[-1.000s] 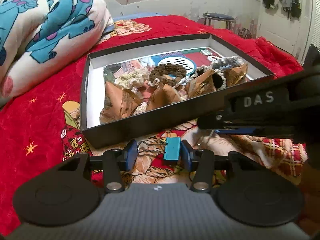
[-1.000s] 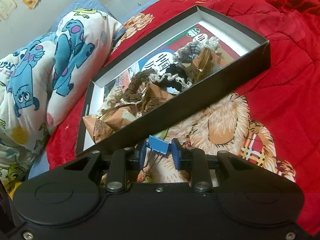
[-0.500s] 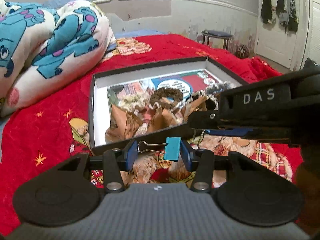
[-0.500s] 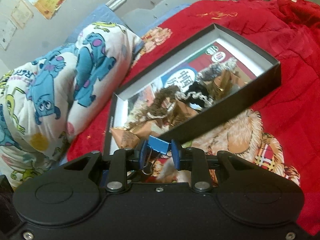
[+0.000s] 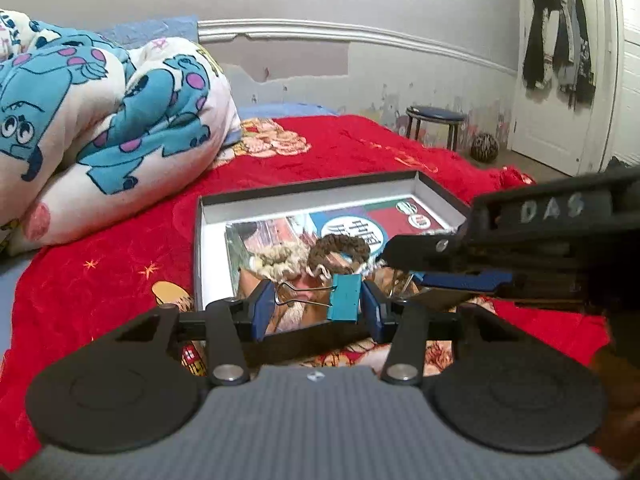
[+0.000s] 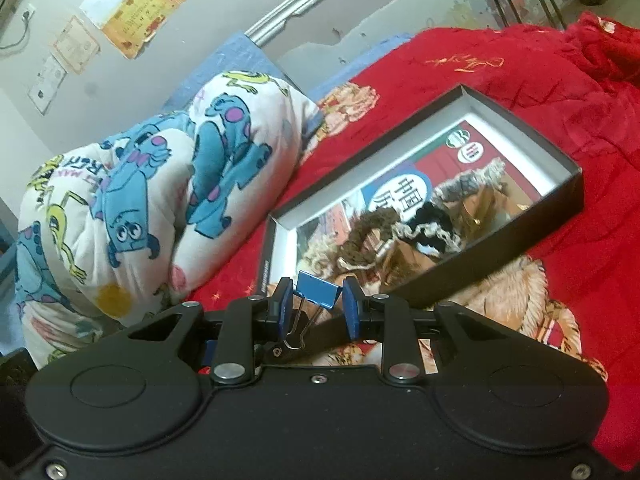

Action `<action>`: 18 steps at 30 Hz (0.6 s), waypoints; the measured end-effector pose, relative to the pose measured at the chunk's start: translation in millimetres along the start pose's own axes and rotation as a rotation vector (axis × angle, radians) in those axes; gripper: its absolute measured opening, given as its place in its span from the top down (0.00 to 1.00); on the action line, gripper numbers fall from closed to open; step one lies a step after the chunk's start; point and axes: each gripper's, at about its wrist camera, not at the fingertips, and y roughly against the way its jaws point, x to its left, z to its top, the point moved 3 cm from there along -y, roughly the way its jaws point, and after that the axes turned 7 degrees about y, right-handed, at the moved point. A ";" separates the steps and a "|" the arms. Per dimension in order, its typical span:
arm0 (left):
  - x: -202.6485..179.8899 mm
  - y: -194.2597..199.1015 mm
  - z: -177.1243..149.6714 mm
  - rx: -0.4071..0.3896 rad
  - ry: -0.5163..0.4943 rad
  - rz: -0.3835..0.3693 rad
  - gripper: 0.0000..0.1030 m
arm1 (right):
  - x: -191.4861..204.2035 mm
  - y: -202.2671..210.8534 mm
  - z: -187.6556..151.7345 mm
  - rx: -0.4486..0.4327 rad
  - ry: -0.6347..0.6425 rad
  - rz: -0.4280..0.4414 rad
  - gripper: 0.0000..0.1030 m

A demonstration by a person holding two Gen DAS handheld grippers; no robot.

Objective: Organize objects
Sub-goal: 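Lift both held binder clips up off the bedspread, then carry both held binder clips over the black box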

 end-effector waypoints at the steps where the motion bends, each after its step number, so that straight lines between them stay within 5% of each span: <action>1: 0.6 0.7 0.9 -0.005 0.002 0.000 0.51 | -0.8 1.0 2.3 -0.003 -0.015 0.012 0.74; 9: 2.8 5.9 11.0 -0.071 0.009 0.006 0.51 | -6.3 2.3 25.4 -0.024 -0.074 0.085 0.74; 14: 7.6 9.0 26.4 -0.106 0.039 0.016 0.51 | 7.4 1.5 38.6 -0.004 0.048 0.088 0.75; 18: 9.8 13.4 38.8 -0.146 0.055 0.026 0.51 | 13.8 11.5 45.4 -0.023 0.019 0.132 0.74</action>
